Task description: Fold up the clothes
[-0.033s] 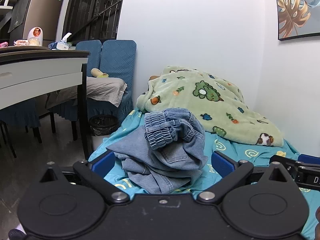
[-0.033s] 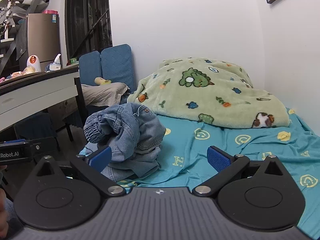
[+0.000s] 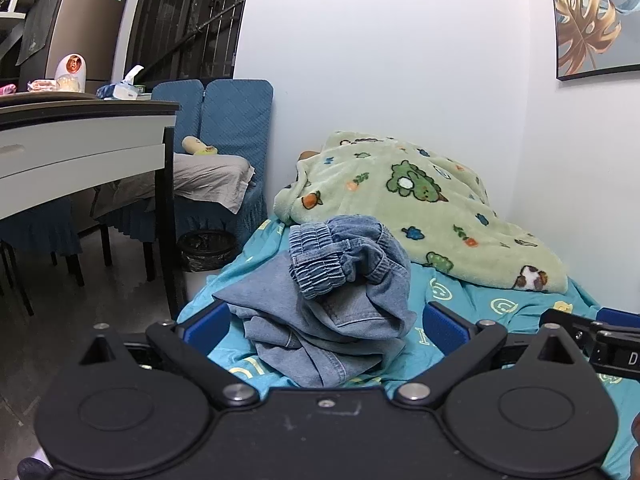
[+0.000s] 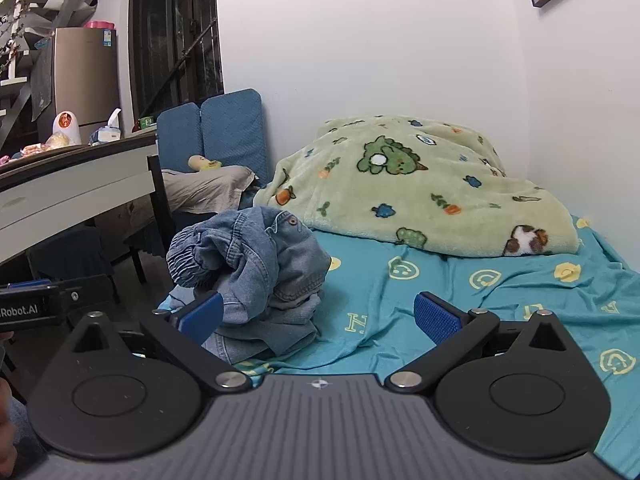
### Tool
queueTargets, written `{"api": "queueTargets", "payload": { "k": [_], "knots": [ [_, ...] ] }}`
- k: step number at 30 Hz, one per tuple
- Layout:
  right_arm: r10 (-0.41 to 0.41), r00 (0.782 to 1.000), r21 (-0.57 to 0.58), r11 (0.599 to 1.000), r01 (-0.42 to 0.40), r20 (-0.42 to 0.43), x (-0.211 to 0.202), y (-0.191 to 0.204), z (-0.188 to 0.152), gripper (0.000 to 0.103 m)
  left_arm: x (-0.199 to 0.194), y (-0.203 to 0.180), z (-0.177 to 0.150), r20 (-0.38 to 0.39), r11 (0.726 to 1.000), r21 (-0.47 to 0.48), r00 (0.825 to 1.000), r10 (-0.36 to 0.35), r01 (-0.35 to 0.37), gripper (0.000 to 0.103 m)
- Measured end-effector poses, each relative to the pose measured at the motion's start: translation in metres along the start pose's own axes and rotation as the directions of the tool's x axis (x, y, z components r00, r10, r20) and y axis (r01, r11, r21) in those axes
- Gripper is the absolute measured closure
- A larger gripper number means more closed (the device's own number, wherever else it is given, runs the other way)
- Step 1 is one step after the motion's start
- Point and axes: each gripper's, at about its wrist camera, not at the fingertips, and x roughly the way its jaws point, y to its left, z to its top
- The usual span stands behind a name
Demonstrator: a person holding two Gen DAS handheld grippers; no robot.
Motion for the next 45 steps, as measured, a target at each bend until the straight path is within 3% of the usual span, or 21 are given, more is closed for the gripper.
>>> {"api": "queueTargets", "payload": {
  "k": [32, 45],
  "knots": [
    [0.016, 1.0, 0.014, 1.0, -0.016, 0.003, 0.007, -0.005, -0.005, 0.0, 0.008, -0.004, -0.002, -0.034, 1.0, 0.012, 0.999, -0.025, 0.025, 0.0],
    [-0.024, 1.0, 0.011, 1.0, 0.024, 0.017, 0.009, -0.008, -0.007, 0.0, 0.012, -0.002, -0.002, -0.058, 1.0, -0.003, 0.998, -0.027, 0.027, 0.0]
  ]
}}
